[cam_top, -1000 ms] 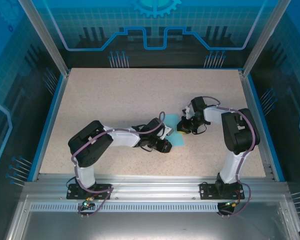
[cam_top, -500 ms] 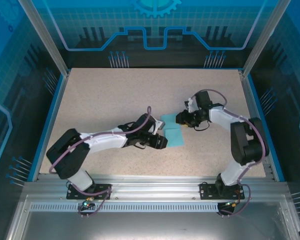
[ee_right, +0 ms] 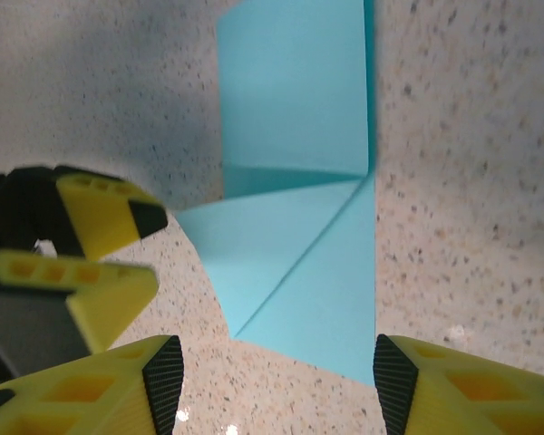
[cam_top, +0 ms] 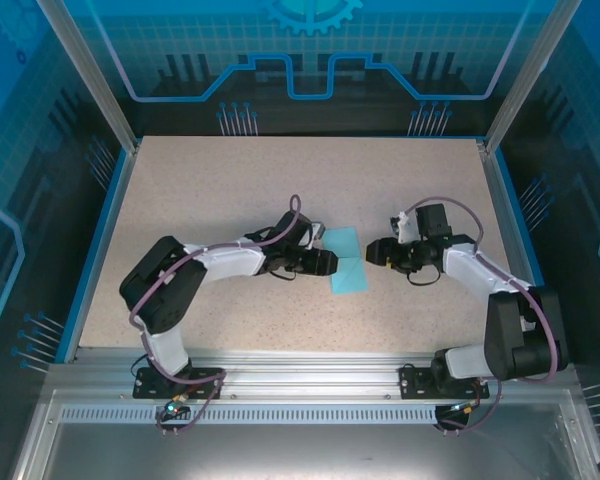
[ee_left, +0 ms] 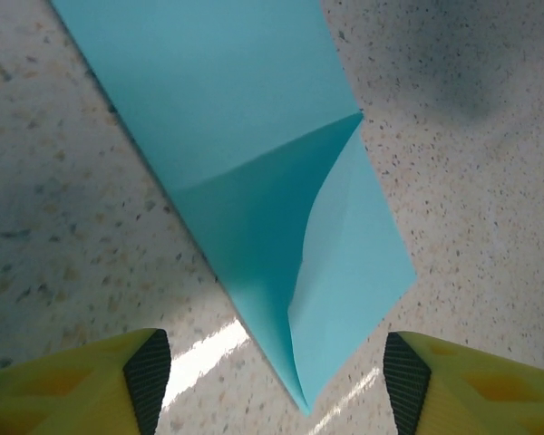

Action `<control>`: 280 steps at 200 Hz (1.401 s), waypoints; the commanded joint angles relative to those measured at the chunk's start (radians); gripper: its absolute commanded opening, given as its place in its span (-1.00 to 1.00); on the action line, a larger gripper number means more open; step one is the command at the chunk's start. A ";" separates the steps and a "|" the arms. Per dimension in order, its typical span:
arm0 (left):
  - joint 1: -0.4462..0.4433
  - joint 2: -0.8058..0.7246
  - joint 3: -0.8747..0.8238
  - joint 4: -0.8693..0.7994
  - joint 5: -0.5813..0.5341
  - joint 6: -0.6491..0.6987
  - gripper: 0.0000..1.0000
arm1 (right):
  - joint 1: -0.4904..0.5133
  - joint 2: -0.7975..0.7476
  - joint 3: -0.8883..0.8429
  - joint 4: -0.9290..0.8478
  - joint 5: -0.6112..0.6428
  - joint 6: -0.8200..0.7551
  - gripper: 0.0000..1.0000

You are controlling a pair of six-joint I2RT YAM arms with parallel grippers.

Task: Fold a paper plane with a square sheet of paper (fold left side to right side)
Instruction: Turn over the paper at the center of the table.

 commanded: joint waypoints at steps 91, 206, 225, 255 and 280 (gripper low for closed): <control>0.007 0.104 0.093 0.016 -0.039 -0.006 -0.76 | 0.011 0.064 -0.119 0.205 -0.146 0.118 0.14; 0.013 0.073 0.061 0.030 -0.041 -0.008 -0.74 | 0.122 0.314 0.029 0.309 -0.136 0.208 0.11; 0.015 0.066 0.059 0.028 -0.042 -0.007 -0.62 | 0.143 0.352 0.058 0.313 -0.133 0.211 -0.05; 0.025 -0.003 0.017 0.042 -0.050 0.006 -0.02 | 0.161 0.343 0.065 0.351 -0.111 0.210 -0.45; 0.041 -0.120 -0.056 0.052 -0.072 0.003 0.28 | 0.161 0.305 0.063 0.370 -0.097 0.189 -0.80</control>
